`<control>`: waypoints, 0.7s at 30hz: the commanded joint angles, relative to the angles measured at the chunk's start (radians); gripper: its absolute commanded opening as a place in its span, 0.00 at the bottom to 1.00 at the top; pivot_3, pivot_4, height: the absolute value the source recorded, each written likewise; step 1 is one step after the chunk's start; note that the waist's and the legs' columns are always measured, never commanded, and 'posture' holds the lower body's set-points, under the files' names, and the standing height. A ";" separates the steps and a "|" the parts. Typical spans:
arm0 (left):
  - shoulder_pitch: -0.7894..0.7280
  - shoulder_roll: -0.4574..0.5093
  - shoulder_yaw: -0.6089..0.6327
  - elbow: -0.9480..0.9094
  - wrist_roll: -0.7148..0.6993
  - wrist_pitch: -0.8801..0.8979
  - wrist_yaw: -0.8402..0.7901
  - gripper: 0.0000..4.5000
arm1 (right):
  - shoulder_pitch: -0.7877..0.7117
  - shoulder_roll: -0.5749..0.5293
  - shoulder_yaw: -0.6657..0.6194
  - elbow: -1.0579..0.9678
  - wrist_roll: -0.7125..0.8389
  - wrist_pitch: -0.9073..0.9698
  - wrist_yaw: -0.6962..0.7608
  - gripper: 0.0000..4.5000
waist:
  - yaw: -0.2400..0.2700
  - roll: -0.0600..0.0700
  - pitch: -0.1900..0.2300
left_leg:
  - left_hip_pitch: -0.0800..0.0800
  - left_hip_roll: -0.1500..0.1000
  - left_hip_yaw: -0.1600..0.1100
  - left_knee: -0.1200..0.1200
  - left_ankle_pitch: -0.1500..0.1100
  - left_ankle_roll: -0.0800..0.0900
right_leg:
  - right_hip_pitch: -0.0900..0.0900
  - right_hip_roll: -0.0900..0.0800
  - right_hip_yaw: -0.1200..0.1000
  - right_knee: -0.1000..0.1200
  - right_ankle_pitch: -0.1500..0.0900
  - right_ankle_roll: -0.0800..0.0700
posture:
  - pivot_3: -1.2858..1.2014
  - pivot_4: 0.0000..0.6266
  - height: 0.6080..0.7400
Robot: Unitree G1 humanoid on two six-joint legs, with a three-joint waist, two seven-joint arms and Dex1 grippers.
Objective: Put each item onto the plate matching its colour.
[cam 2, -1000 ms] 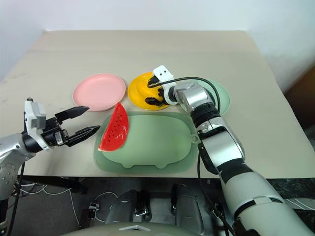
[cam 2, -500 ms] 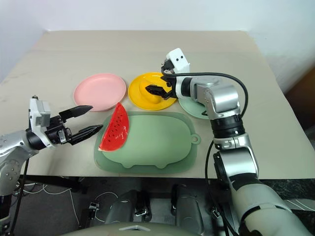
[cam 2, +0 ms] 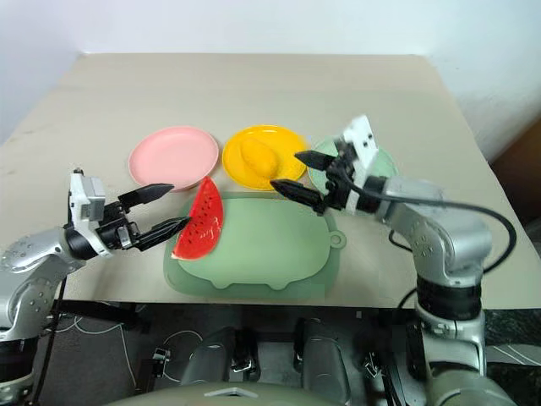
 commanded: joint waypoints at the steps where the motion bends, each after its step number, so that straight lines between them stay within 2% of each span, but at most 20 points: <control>1: -0.001 -0.004 -0.009 -0.063 -0.008 0.014 0.028 1.00 | 0.042 0.018 -0.049 -0.036 0.035 -0.121 0.005 0.99 | -0.001 0.000 0.000 | 0.000 0.000 0.000 0.000 0.000 0.000 | 0.000 0.000 0.000 0.000 0.000 0.000 | 0.52 0.24 0.67; 9: -0.011 0.002 0.008 -0.113 -0.053 0.137 0.137 1.00 | 0.176 -0.053 0.098 -0.056 -0.059 -0.292 0.056 0.99 | 0.000 0.000 0.000 | 0.001 0.000 -0.001 0.000 0.000 0.000 | 0.002 0.000 -0.001 -0.001 0.000 0.000 | 0.52 0.24 0.67; 14: -0.013 0.008 0.022 -0.164 -0.059 0.224 0.249 1.00 | 0.206 -0.090 0.136 -0.048 -0.094 -0.382 0.096 0.99 | 0.003 0.000 0.000 | 0.002 0.000 -0.002 0.000 0.000 0.000 | 0.003 0.000 -0.001 -0.001 0.000 0.000 | 0.52 0.24 0.67; 21: -0.026 0.007 -0.019 -0.234 -0.069 0.364 0.377 1.00 | 0.211 -0.120 0.186 -0.026 -0.128 -0.438 0.108 0.99 | 0.023 0.000 0.000 | 0.003 0.000 -0.002 0.001 0.000 0.000 | 0.004 0.000 -0.001 -0.001 0.000 0.000 | 0.52 0.24 0.67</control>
